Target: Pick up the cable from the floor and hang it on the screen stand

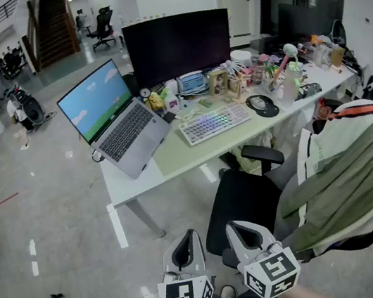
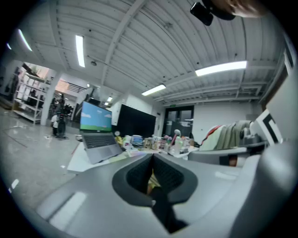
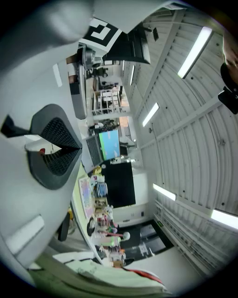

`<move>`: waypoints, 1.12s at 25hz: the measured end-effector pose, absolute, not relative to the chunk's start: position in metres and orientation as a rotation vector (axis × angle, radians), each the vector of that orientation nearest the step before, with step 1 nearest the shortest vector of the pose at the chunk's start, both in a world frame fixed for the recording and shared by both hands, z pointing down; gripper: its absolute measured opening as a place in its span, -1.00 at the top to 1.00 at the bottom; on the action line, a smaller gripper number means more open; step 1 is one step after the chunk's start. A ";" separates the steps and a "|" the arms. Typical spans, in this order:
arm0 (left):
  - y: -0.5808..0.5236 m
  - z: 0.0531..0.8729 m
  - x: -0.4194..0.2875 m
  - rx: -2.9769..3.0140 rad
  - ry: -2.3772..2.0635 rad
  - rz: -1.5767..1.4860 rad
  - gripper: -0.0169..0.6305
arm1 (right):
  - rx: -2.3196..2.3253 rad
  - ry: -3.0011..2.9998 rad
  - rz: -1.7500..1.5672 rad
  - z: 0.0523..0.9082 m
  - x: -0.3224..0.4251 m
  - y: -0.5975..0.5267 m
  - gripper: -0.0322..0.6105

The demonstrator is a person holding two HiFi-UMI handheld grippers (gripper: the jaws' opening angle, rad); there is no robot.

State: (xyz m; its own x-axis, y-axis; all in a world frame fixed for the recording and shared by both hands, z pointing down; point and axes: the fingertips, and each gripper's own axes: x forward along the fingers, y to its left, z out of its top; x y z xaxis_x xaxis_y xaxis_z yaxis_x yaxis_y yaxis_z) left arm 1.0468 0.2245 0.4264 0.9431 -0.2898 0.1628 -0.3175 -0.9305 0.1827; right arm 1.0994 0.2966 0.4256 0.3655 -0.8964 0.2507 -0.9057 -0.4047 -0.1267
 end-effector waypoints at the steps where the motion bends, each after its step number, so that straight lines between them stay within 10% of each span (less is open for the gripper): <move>1: 0.211 0.430 1.033 2.880 -0.508 0.196 0.92 | 2.538 -1.734 0.436 0.428 1.088 0.283 0.90; 28: -0.004 0.439 0.395 2.256 -1.870 0.119 0.92 | 1.228 -2.633 0.361 0.446 0.485 -0.009 0.90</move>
State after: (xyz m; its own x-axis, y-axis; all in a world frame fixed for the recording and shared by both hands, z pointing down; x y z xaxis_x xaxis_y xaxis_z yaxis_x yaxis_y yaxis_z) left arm 0.3946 -0.0044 0.4392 0.1921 -0.9620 0.1942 -0.9789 -0.1736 0.1081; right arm 0.4846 -0.0087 0.4457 -0.6293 -0.7196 0.2936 -0.7721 0.6220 -0.1302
